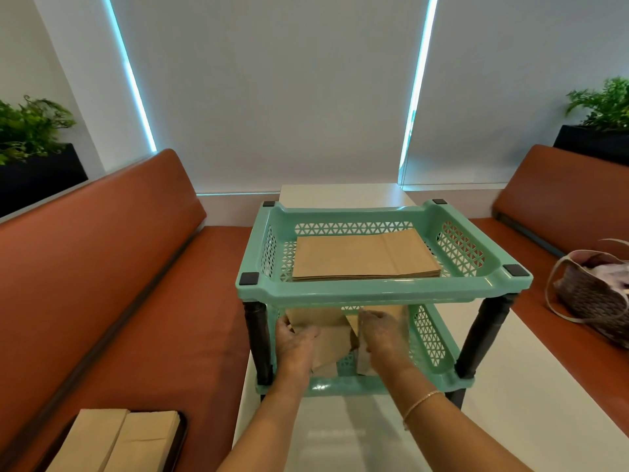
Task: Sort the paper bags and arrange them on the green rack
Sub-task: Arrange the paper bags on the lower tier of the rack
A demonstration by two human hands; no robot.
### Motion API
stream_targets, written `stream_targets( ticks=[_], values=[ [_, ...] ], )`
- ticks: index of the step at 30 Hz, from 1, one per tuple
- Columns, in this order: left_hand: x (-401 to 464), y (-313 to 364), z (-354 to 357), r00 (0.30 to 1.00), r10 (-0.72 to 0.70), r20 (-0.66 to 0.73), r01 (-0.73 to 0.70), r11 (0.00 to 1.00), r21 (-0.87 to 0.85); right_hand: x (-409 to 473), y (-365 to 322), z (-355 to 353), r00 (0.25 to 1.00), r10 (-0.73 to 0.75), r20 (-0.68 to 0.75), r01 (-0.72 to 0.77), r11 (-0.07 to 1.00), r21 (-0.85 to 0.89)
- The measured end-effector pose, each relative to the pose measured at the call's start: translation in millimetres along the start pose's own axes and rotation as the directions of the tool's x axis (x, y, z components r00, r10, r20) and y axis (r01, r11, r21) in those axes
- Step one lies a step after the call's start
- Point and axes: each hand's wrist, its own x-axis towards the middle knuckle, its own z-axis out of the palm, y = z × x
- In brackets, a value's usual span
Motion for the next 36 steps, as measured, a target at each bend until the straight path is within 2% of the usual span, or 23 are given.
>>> stream_targets(
  ticks=[2, 5, 9, 11, 14, 17, 19, 24, 28, 32, 36],
  values=[
    [-1.7, -0.4, -2.8, 0.998, 0.056, -0.014, -0.055, 0.998, 0.018, 9.8, 3.8, -7.3, 0.997, -0.019, -0.075, -0.004, 0.955, -0.298],
    [-2.2, -4.5, -0.8, 0.994, 0.112, -0.021, -0.11, 0.991, 0.082, 25.5, 16.9, -10.5, 0.992, -0.005, -0.124, -0.076, 0.767, -0.637],
    [-3.7, -5.9, 1.7, 0.99, 0.138, -0.01, -0.134, 0.975, 0.177, 10.4, 16.5, -14.4, 0.994, 0.013, -0.112, -0.097, 0.615, -0.783],
    [-2.6, -6.1, 1.1, 0.991, 0.134, -0.013, -0.129, 0.975, 0.182, 4.1, 14.2, -15.1, 0.989, 0.022, -0.145, -0.13, 0.592, -0.795],
    [0.8, -7.2, -0.5, 0.994, 0.102, -0.027, -0.097, 0.984, 0.151, 37.1, 34.1, -12.9, 0.986, 0.031, -0.165, -0.145, 0.646, -0.75],
    [2.5, -8.3, -2.4, 0.994, 0.104, -0.021, -0.1, 0.985, 0.143, 133.1, 95.6, -15.7, 0.996, 0.028, -0.084, -0.08, 0.706, -0.703],
    [2.2, -8.0, -3.9, 0.993, 0.116, -0.02, -0.113, 0.986, 0.121, 150.5, 107.8, -21.1, 0.998, 0.034, -0.051, -0.059, 0.752, -0.656],
    [2.4, -8.0, -5.9, 0.994, 0.107, -0.036, -0.104, 0.991, 0.079, 75.6, 46.7, -30.8, 0.998, -0.052, -0.027, 0.023, 0.77, -0.637],
    [3.5, -9.4, -6.0, 0.994, 0.104, -0.024, -0.102, 0.992, 0.07, 20.4, 9.9, -36.7, 0.999, -0.032, -0.024, 0.012, 0.818, -0.576],
    [3.8, -11.0, -6.4, 0.994, 0.107, -0.028, -0.105, 0.992, 0.065, 9.4, -2.7, -41.6, 0.999, -0.038, -0.039, 0.01, 0.831, -0.556],
    [4.1, -9.8, -6.9, 0.993, 0.114, -0.028, -0.112, 0.992, 0.064, 9.8, -16.8, -50.1, 0.997, -0.059, -0.052, 0.013, 0.775, -0.632]
  ],
)
